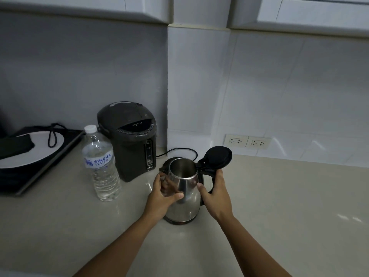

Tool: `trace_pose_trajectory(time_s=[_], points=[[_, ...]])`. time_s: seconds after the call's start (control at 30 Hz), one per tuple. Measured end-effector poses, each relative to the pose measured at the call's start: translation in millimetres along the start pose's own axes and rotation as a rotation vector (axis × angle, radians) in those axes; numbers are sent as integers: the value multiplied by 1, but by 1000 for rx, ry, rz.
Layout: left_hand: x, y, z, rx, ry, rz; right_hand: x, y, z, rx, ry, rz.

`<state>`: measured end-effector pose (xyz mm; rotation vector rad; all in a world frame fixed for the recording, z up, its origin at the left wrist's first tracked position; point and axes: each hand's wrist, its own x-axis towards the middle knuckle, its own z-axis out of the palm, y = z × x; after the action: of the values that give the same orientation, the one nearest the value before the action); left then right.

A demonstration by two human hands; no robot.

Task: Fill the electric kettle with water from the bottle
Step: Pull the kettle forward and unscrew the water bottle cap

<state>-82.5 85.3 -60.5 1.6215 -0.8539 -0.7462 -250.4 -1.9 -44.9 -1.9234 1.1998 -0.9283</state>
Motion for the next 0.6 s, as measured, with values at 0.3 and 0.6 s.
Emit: trace_pose_trajectory(time_s=[0.3, 0.6], points=[[-11, -10, -2, -6, -42, -40, -19, -1, 10, -179, -4, 63], [-8, -9, -7, 158, -79, -44, -27, -4, 14, -231, 40, 96]])
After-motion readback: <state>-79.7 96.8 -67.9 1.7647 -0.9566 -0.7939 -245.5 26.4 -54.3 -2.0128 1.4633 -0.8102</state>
